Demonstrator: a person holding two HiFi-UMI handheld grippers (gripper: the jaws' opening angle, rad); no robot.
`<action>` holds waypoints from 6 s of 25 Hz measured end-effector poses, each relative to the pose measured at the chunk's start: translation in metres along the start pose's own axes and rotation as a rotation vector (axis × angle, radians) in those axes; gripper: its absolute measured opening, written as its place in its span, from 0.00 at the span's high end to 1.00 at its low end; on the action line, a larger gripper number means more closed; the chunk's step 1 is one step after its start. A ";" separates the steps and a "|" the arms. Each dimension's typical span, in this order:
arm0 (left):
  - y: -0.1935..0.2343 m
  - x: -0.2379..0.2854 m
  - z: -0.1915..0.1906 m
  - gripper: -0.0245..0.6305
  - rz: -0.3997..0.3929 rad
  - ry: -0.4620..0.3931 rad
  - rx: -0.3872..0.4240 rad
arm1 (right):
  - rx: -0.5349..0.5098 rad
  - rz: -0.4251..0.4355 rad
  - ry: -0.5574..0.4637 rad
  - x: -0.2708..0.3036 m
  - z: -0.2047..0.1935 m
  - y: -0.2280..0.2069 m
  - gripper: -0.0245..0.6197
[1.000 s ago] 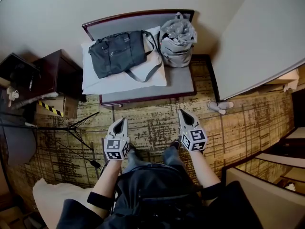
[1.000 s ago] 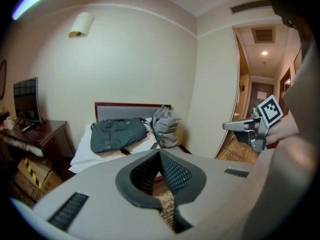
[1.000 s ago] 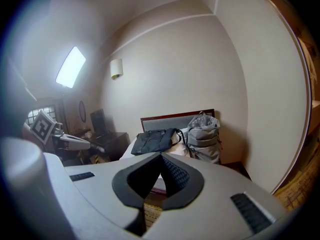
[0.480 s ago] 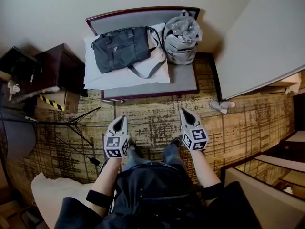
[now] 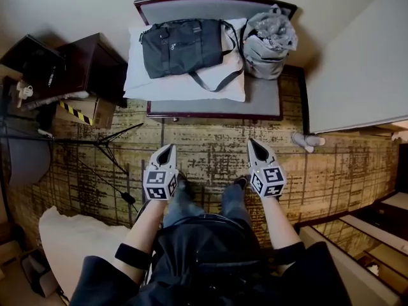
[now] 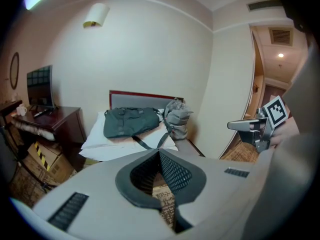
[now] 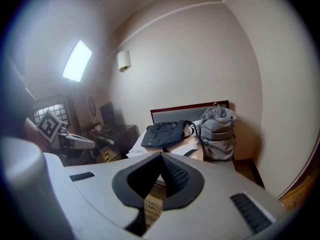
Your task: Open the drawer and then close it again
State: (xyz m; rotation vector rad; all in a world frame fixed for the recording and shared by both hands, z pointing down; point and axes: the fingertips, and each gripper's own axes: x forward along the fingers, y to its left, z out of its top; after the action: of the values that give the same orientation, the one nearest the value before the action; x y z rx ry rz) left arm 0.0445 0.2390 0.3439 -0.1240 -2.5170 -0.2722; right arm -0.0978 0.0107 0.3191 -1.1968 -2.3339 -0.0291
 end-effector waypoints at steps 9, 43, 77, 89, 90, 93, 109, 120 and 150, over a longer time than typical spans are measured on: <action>0.037 0.015 -0.025 0.96 0.040 0.061 0.047 | -0.054 0.140 0.068 0.057 -0.021 0.058 0.95; 0.210 0.298 -0.311 0.74 0.039 0.062 -0.838 | -0.239 0.347 0.172 0.303 -0.285 0.145 0.95; 0.274 0.420 -0.378 0.70 -0.045 -0.088 -1.112 | -0.080 0.274 0.186 0.393 -0.370 0.132 0.95; 0.270 0.426 -0.366 0.86 -0.281 -0.268 -1.129 | -0.040 0.270 0.214 0.394 -0.399 0.124 0.95; 0.269 0.427 -0.365 0.86 -0.293 -0.280 -1.145 | -0.039 0.271 0.213 0.394 -0.400 0.124 0.95; 0.269 0.426 -0.364 0.87 -0.316 -0.316 -1.138 | -0.033 0.270 0.215 0.392 -0.404 0.123 0.95; 0.269 0.424 -0.361 0.88 -0.314 -0.371 -1.075 | -0.047 0.292 0.229 0.391 -0.417 0.136 0.95; 0.260 0.400 -0.381 0.89 -0.303 -0.366 -1.153 | -0.060 0.321 0.238 0.377 -0.424 0.141 0.95; 0.206 0.269 -0.486 0.89 -0.293 -0.274 -1.185 | -0.134 0.518 0.318 0.300 -0.444 0.188 0.95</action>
State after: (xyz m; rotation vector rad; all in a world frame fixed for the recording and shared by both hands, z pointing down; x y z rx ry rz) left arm 0.1260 0.3397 0.9218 -0.2589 -2.2603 -1.9241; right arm 0.0934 0.2427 0.8006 -1.6930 -1.7218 -0.1825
